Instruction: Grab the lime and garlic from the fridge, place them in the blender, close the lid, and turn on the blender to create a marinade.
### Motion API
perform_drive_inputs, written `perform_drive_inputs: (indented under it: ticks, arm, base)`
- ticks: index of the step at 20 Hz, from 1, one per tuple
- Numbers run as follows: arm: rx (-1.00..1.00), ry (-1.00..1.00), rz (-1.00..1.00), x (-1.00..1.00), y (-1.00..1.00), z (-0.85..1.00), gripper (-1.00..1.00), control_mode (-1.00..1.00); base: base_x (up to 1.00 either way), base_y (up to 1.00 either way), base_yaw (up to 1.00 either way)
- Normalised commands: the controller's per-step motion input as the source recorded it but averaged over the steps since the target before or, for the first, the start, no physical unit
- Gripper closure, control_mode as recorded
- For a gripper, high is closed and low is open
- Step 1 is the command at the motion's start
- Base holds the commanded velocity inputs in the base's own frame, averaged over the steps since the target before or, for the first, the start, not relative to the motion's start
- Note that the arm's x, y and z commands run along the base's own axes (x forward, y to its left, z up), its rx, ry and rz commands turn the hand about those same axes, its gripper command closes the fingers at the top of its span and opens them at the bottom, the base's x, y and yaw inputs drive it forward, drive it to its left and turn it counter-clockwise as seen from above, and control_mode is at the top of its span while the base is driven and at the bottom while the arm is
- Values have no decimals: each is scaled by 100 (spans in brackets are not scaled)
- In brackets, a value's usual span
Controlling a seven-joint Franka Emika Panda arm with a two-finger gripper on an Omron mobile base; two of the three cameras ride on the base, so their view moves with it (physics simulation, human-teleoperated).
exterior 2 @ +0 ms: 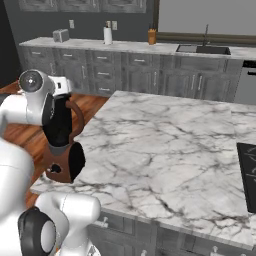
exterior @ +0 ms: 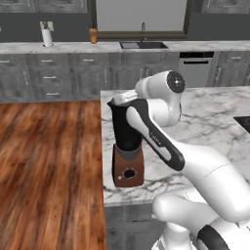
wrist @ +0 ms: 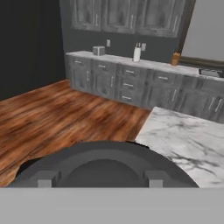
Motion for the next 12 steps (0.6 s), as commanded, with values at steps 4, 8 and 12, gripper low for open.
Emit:
perform_drive_inputs:
  ticks: [4,8,12]
  arm:
    - [0,2,0,-19,-14,-56,100,-100]
    - [6,31,-5,-3,-37,5,100,-100]
    - [10,65,-20,-5,-44,56,100,-100]
  base:
    - [0,0,0]
    - [0,0,0]
    - [0,0,0]
